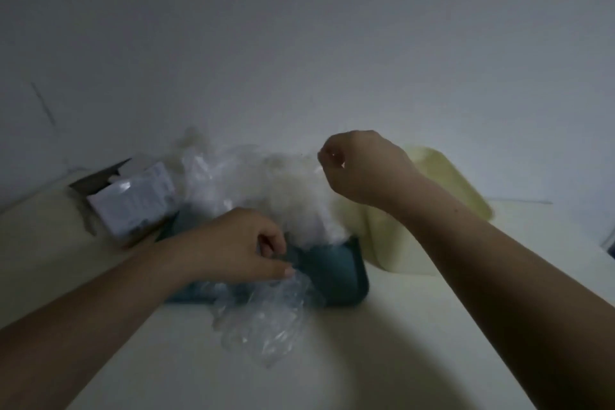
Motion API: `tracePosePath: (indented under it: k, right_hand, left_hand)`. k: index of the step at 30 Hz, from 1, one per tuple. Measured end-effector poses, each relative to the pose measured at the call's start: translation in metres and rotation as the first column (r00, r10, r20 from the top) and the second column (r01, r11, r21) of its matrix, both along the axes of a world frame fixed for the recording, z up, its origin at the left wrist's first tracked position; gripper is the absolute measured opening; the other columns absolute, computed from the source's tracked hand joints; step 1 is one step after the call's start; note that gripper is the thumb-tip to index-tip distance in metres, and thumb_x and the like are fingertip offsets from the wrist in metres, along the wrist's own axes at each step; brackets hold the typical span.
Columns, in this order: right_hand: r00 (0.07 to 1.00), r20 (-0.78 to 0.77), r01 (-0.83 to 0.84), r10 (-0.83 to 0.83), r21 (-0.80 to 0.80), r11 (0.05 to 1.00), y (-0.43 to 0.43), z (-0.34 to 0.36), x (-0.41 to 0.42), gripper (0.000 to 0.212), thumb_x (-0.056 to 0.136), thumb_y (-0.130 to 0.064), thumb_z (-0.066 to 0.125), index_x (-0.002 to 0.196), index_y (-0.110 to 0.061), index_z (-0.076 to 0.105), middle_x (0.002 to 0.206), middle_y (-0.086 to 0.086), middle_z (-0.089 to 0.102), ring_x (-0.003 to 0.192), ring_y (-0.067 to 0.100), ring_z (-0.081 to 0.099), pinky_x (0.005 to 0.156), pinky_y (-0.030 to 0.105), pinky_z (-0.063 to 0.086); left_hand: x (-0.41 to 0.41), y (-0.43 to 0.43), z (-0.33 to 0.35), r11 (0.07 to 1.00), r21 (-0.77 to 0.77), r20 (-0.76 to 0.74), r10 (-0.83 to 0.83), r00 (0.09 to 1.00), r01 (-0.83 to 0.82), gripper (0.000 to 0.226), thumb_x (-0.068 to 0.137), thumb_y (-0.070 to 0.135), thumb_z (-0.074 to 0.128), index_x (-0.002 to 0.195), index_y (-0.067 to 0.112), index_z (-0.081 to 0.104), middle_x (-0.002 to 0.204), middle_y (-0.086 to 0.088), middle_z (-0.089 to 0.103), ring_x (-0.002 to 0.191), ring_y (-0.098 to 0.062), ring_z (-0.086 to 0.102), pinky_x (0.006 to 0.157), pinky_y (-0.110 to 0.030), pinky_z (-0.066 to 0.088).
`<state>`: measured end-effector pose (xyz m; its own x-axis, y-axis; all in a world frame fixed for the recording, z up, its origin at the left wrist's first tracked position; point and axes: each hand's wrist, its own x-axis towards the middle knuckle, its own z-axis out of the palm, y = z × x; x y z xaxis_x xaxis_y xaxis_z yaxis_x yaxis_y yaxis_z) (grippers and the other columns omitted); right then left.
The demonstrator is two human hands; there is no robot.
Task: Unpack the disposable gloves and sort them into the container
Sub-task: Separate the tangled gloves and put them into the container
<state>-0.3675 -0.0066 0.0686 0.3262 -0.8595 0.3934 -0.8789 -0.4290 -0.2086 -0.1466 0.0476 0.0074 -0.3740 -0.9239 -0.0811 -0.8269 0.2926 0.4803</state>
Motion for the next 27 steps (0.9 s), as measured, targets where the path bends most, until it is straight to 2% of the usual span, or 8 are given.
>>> tracePosePath:
  k: [4, 8, 11, 14, 18, 22, 24, 27]
  right_hand:
    - [0.968, 0.043, -0.247, 0.247, 0.316, 0.916, 0.031, -0.042, 0.044, 0.029, 0.1, -0.037, 0.056, 0.089, -0.018, 0.074, 0.087, -0.001, 0.071, 0.08, 0.017, 0.065, 0.078, 0.028, 0.052]
    - [0.957, -0.023, -0.241, 0.289, 0.491, 0.837, 0.035, -0.082, 0.062, 0.025, 0.1, -0.032, 0.057, 0.102, -0.015, 0.076, 0.101, 0.002, 0.074, 0.092, 0.02, 0.068, 0.086, 0.036, 0.057]
    - [0.932, 0.313, -0.307, 0.183, 0.416, 0.856, 0.032, -0.083, 0.052, 0.038, 0.1, -0.043, 0.062, 0.13, -0.02, 0.069, 0.118, -0.005, 0.073, 0.101, 0.008, 0.069, 0.092, 0.023, 0.055]
    - [0.749, 0.662, -0.352, 0.03, 0.36, 0.864, 0.028, -0.077, 0.043, 0.058, 0.09, -0.06, 0.068, 0.133, -0.021, 0.067, 0.117, -0.007, 0.074, 0.103, 0.006, 0.072, 0.091, 0.03, 0.061]
    - [0.555, 0.826, -0.501, -0.094, 0.423, 0.755, 0.023, -0.068, 0.054, 0.057, 0.078, -0.063, 0.079, 0.107, -0.014, 0.079, 0.102, 0.011, 0.079, 0.093, 0.032, 0.076, 0.09, 0.059, 0.059]
    - [0.266, 0.954, -0.53, -0.135, 0.262, 0.806, 0.016, -0.063, 0.08, 0.028, 0.089, -0.021, 0.078, 0.099, 0.005, 0.075, 0.094, 0.029, 0.075, 0.089, 0.041, 0.075, 0.079, 0.047, 0.064]
    - [0.173, 0.973, -0.458, -0.151, 0.215, 0.862, 0.006, -0.065, 0.085, 0.019, 0.093, -0.01, 0.074, 0.096, 0.008, 0.073, 0.096, 0.034, 0.072, 0.092, 0.049, 0.072, 0.086, 0.055, 0.062]
    - [0.168, 0.975, -0.347, -0.142, 0.193, 0.918, -0.013, -0.062, 0.081, 0.016, 0.094, -0.012, 0.073, 0.093, 0.004, 0.075, 0.093, 0.024, 0.076, 0.087, 0.032, 0.074, 0.088, 0.046, 0.06]
  left_hand:
    - [0.022, 0.021, -0.038, 0.996, 0.009, 0.156, -0.09, 0.984, 0.089, 0.043, 0.065, 0.074, 0.08, 0.084, 0.039, 0.063, 0.093, 0.021, 0.058, 0.084, 0.0, 0.06, 0.071, -0.024, 0.05]
    - [0.03, 0.027, -0.064, 0.998, -0.068, 0.108, -0.01, 0.994, 0.017, 0.045, 0.083, 0.054, 0.079, 0.064, 0.031, 0.045, 0.086, 0.016, 0.049, 0.07, -0.003, 0.05, 0.062, -0.025, 0.039]
    - [0.042, 0.02, -0.057, 0.988, -0.104, -0.119, 0.103, 0.988, -0.115, 0.045, 0.092, 0.037, 0.075, 0.065, 0.012, 0.049, 0.066, 0.006, 0.05, 0.056, -0.005, 0.044, 0.055, -0.033, 0.039]
    - [0.047, 0.011, -0.036, 0.939, -0.035, -0.469, 0.286, 0.835, -0.341, 0.035, 0.094, 0.034, 0.076, 0.073, 0.009, 0.063, 0.055, 0.007, 0.053, 0.049, -0.002, 0.049, 0.05, -0.019, 0.04]
    - [0.035, -0.004, -0.018, 0.903, 0.184, -0.816, 0.361, 0.451, -0.389, 0.017, 0.097, 0.03, 0.073, 0.099, 0.015, 0.077, 0.086, -0.002, 0.079, 0.08, -0.021, 0.076, 0.073, -0.037, 0.063]
    - [0.025, -0.021, -0.02, 0.931, 0.228, -0.869, 0.326, 0.373, -0.284, 0.028, 0.095, 0.036, 0.075, 0.118, 0.02, 0.076, 0.112, -0.005, 0.08, 0.108, -0.025, 0.076, 0.1, -0.051, 0.057]
    - [0.022, -0.028, -0.02, 0.938, 0.253, -0.884, 0.323, 0.338, -0.236, 0.029, 0.094, 0.032, 0.077, 0.118, 0.016, 0.075, 0.112, -0.008, 0.079, 0.107, -0.028, 0.076, 0.099, -0.051, 0.057]
    - [0.031, -0.038, -0.022, 0.917, 0.241, -0.838, 0.362, 0.408, -0.317, 0.021, 0.093, 0.03, 0.077, 0.105, 0.014, 0.076, 0.098, -0.006, 0.08, 0.095, -0.03, 0.077, 0.08, -0.043, 0.06]
